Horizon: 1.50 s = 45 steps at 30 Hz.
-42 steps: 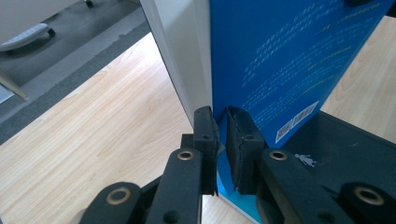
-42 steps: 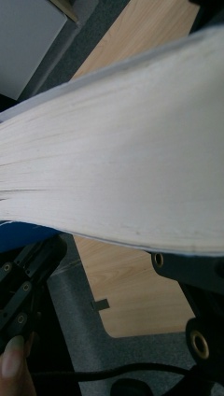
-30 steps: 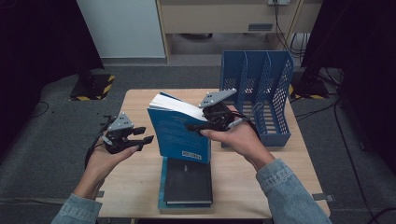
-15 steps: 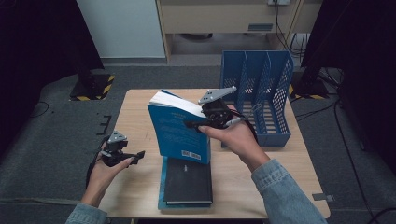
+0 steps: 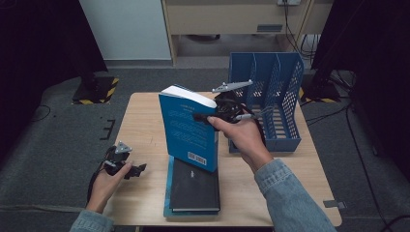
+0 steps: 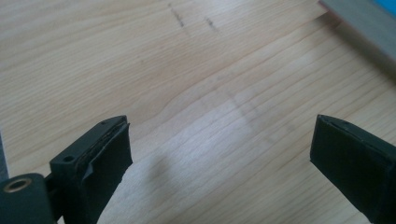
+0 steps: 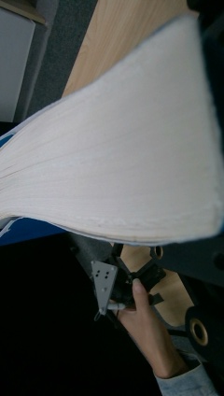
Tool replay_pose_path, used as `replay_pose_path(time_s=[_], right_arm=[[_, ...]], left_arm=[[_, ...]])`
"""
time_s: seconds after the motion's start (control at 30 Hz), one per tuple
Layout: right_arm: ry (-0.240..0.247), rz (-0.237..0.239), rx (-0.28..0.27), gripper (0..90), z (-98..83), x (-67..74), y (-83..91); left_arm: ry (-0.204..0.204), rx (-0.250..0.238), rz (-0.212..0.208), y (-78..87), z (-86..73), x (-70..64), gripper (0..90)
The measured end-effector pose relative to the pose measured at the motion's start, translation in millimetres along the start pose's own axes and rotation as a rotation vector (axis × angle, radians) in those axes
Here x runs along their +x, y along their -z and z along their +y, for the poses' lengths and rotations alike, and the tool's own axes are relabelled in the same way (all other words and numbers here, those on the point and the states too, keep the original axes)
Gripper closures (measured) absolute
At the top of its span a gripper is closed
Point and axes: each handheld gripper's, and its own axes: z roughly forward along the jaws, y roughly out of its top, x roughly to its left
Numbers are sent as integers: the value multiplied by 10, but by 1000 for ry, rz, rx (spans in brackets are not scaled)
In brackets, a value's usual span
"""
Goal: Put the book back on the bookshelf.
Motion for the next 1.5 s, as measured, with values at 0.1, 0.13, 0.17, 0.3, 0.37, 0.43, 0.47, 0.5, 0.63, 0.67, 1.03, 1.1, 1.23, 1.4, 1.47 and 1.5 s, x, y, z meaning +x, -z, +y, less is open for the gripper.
replay_pose_path(time_s=[0.1,0.13,0.17,0.3,0.37,0.43,0.47,0.5,0.63,0.67,1.03,1.1,1.23,1.4,1.47,1.5], right_arm=[[3,-24,-9,610,56,4,71],[3,-24,-9,610,56,4,71],[2,-40,-8,610,69,-6,100],[-25,-89,-12,609,68,-89,254],[-35,-103,-25,609,61,-112,330],[-50,-115,-43,609,58,-137,425],[-57,-119,-56,609,58,-160,486],[-66,-126,-61,609,59,-173,534],[-75,-150,-73,609,54,-204,663],[-83,-167,-80,608,45,-218,737],[-117,-235,-102,608,-49,-386,1045],[-122,-244,-108,608,-65,-408,1105],[-131,-267,-117,608,-82,-446,1208],[-156,-291,-124,608,-106,-515,1316],[-165,-302,-128,608,-116,-542,1361],[-169,-306,-129,608,-120,-556,1385]], left_arm=[[17,10,6,-30,-46,33,48],[17,10,6,-30,-46,33,46],[21,9,5,-33,-47,35,46],[-1,36,-5,-80,-59,13,46],[-9,49,-5,-105,-66,-2,46],[-24,61,-7,-131,-69,-19,45],[-22,62,-4,-142,-69,-28,44],[-23,66,-6,-151,-68,-35,42],[-31,70,-14,-169,-73,-47,33],[-22,66,-21,-174,-78,-50,28],[-12,42,-43,-201,-107,-54,0],[-10,36,-45,-206,-107,-62,0],[-11,32,-46,-207,-110,-68,0],[-11,20,-45,-209,-122,-68,0],[-8,11,-43,-218,-121,-67,0],[-7,8,-42,-222,-119,-68,0]])
